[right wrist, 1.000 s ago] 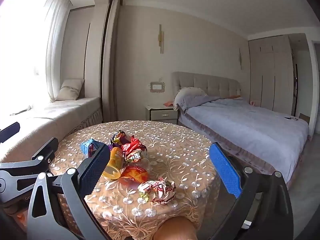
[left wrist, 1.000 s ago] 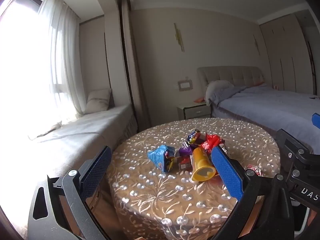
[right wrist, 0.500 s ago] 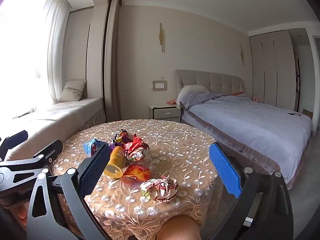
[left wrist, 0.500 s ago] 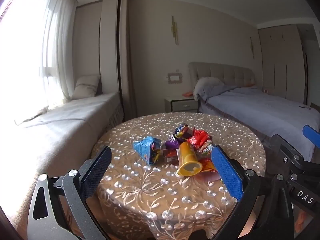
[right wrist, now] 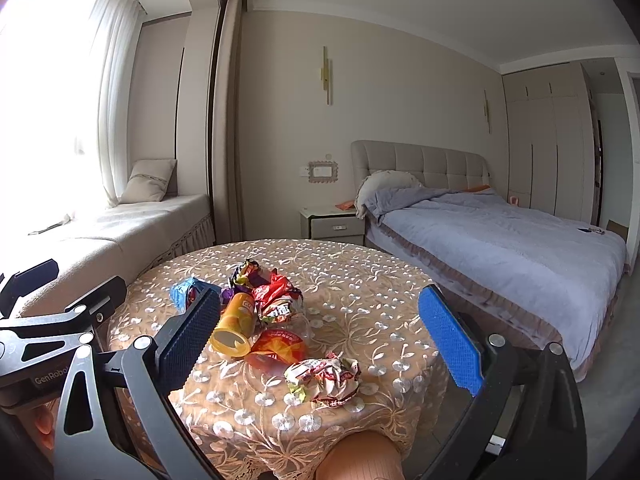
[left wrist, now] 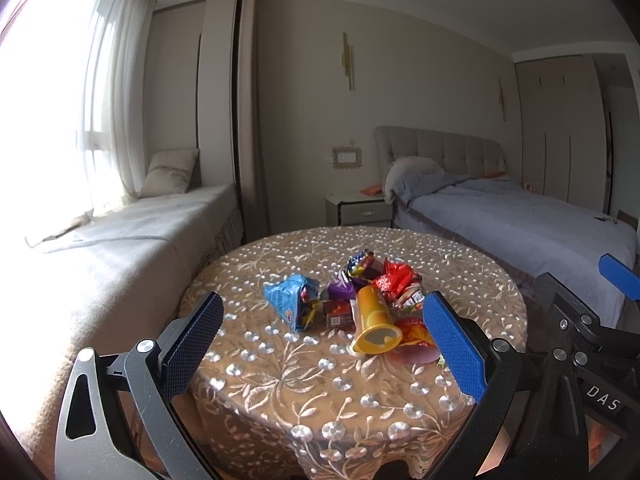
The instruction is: Collect trash
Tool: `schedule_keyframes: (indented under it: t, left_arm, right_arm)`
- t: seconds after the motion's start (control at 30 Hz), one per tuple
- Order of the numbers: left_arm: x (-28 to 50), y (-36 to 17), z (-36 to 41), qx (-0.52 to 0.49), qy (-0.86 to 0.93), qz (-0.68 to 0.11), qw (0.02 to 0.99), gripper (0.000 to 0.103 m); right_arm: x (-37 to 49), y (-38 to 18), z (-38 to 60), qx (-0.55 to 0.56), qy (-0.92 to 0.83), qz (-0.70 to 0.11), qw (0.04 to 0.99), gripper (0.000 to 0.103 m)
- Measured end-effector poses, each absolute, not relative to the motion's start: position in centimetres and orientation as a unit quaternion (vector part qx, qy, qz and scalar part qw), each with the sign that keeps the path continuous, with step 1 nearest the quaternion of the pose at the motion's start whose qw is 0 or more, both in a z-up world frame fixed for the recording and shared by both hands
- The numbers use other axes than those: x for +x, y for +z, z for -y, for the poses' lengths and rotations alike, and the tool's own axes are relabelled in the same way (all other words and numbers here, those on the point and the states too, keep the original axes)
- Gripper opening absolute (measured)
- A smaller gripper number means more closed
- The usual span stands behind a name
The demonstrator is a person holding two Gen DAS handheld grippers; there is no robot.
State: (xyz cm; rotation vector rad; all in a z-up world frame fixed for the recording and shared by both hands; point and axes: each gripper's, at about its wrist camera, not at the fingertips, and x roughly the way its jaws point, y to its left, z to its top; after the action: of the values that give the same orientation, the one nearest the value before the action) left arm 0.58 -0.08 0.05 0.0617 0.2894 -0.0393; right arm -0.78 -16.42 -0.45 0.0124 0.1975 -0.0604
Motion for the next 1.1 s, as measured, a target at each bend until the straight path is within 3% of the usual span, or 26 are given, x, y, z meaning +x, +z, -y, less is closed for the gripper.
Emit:
schedule_keyframes:
  t: [1.1]
  left_arm:
    - [1.6, -1.0, 0.5, 0.044, -0.023, -0.15, 0.987, 0.098]
  right_arm:
    - [0.2, -1.0, 17.3, 0.018, -0.02, -0.104, 0.994, 0.099]
